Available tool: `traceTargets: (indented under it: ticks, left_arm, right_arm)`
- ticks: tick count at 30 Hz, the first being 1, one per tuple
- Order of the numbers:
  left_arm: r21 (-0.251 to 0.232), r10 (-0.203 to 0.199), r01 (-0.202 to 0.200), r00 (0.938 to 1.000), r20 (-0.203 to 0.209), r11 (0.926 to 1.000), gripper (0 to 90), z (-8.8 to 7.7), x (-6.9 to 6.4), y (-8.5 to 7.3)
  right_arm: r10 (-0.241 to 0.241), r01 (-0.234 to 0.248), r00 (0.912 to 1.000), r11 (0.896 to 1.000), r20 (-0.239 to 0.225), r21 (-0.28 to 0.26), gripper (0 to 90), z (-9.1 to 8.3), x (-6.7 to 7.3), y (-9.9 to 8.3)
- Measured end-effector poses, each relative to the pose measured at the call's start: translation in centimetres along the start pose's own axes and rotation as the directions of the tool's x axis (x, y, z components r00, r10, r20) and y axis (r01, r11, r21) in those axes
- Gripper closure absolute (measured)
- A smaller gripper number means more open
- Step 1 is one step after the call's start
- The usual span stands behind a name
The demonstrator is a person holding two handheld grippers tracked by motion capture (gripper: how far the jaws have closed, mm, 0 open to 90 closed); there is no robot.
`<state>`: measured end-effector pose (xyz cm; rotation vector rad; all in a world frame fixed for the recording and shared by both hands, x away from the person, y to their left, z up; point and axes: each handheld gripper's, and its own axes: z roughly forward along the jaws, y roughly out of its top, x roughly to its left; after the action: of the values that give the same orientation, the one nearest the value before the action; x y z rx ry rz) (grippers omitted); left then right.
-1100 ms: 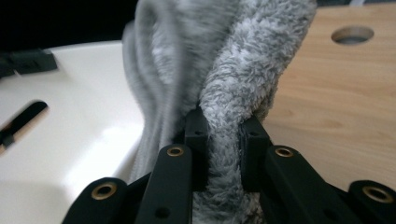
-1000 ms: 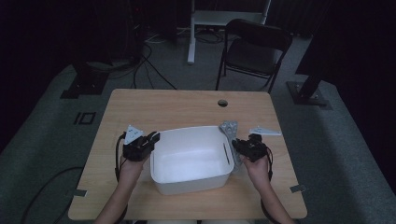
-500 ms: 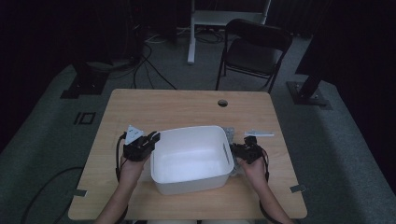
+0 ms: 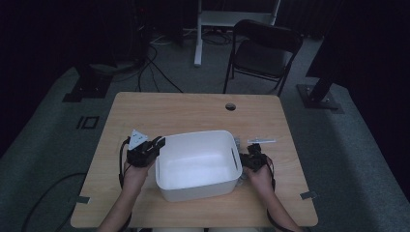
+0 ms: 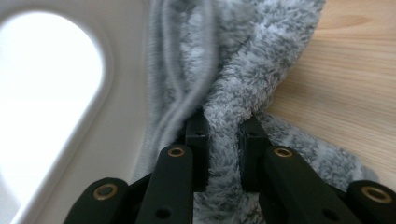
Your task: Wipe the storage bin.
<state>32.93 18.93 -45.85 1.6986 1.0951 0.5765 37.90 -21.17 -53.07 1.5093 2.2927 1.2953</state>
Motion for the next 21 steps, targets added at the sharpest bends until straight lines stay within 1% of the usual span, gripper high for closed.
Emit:
traceTargets:
  ticks: [1,2,3,4,5,6,7,8,9,10,11,12,13,14,15,16,17,20,21]
  left_arm:
    - [0.000,0.000,0.000,1.0000,0.000,1.0000,78.2,0.0,0.0,0.0]
    - [0.001,0.001,-0.001,1.0000,0.001,1.0000,78.2,0.0,0.0,0.0]
    - [0.000,-0.001,0.001,1.0000,0.002,1.0000,78.2,0.0,0.0,0.0]
    - [-0.004,-0.007,0.007,1.0000,0.004,1.0000,78.2,0.0,0.0,0.0]
    - [-0.006,-0.011,0.011,0.9999,0.011,0.9999,77.9,0.0,0.1,-0.1]
    - [-0.006,-0.011,0.011,0.9999,0.011,0.9999,77.4,0.0,0.1,-0.1]
    - [-0.010,-0.015,0.016,0.9991,0.039,0.9998,75.1,0.0,0.4,-0.2]
    - [-0.010,-0.015,0.016,0.9991,0.039,0.9998,70.4,0.0,0.4,-0.2]
    - [0.002,-0.018,0.018,0.9980,0.061,0.9998,70.4,0.0,0.6,-0.1]
    - [0.004,-0.015,0.015,0.9966,0.081,0.9999,63.7,0.0,0.8,-0.1]
    - [0.004,-0.004,0.003,0.9949,0.101,1.0000,62.1,-0.1,0.9,0.1]
    - [-0.021,0.024,-0.022,0.9931,0.114,0.9995,59.5,-0.5,1.1,0.7]
    - [-0.021,0.024,-0.022,0.9931,0.114,0.9995,59.3,-0.5,1.1,0.7]
    - [-0.032,0.035,-0.031,0.9882,0.149,0.9990,59.3,-0.8,1.3,1.1]
    - [-0.036,0.063,-0.058,0.9846,0.163,0.9977,54.9,-0.8,1.3,1.5]
    - [-0.040,0.096,-0.091,0.9822,0.162,0.9951,52.7,-0.9,1.4,1.9]
    - [-0.044,0.120,-0.113,0.9762,0.181,0.9926,52.7,-0.9,1.5,2.2]
    - [-0.037,0.155,-0.150,0.9641,0.216,0.9879,51.9,-0.4,2.0,2.9]
    - [-0.038,0.158,-0.154,0.9583,0.238,0.9874,51.9,-0.3,2.2,3.1]
  right_arm:
    - [0.000,0.000,1.0000,1.000,0.000,0.000,78.9,0.0,0.0,0.0]
    - [0.003,-0.003,1.0000,1.000,0.003,-0.007,78.8,-0.3,-0.1,0.0]
    - [0.010,-0.010,0.9998,1.000,0.016,-0.020,78.7,-1.0,-0.2,0.1]
    - [0.010,-0.010,0.9998,1.000,0.016,-0.020,78.7,-1.0,-0.2,0.1]
    - [0.016,-0.015,0.9998,0.999,0.011,-0.039,78.7,-1.8,-0.4,0.1]
    - [0.025,-0.024,0.9996,0.998,0.011,-0.050,78.6,-2.2,-0.6,0.1]
    - [0.027,-0.027,0.9996,0.998,0.012,-0.058,78.6,-2.6,-0.8,0.1]
    - [0.027,-0.027,0.9996,0.998,0.012,-0.058,78.6,-2.6,-0.8,0.1]
    - [0.031,-0.030,0.9995,0.997,0.008,-0.065,78.6,-2.9,-1.0,0.1]
    - [0.044,-0.043,0.9990,0.996,0.004,-0.077,78.6,-3.5,-1.3,0.1]
    - [0.043,-0.043,0.9991,0.996,0.001,-0.080,78.6,-3.7,-1.4,0.2]
    - [0.047,-0.047,0.9989,0.995,-0.005,-0.086,78.6,-3.9,-1.5,0.2]
    - [0.049,-0.050,0.9987,0.995,-0.012,-0.092,78.6,-4.1,-1.5,0.2]
    - [0.049,-0.050,0.9987,0.995,-0.012,-0.092,78.6,-4.1,-1.5,0.2]
    - [0.046,-0.048,0.9988,0.994,-0.016,-0.098,78.6,-4.4,-1.5,0.2]
    - [0.045,-0.047,0.9988,0.994,-0.018,-0.104,78.6,-4.6,-1.5,0.2]
    - [0.043,-0.044,0.9989,0.994,-0.017,-0.104,78.5,-4.8,-1.4,0.2]
    - [0.046,-0.049,0.9985,0.992,-0.030,-0.115,78.5,-5.4,-1.3,0.2]
    - [0.049,-0.053,0.9982,0.992,-0.036,-0.118,78.5,-5.6,-1.2,0.1]
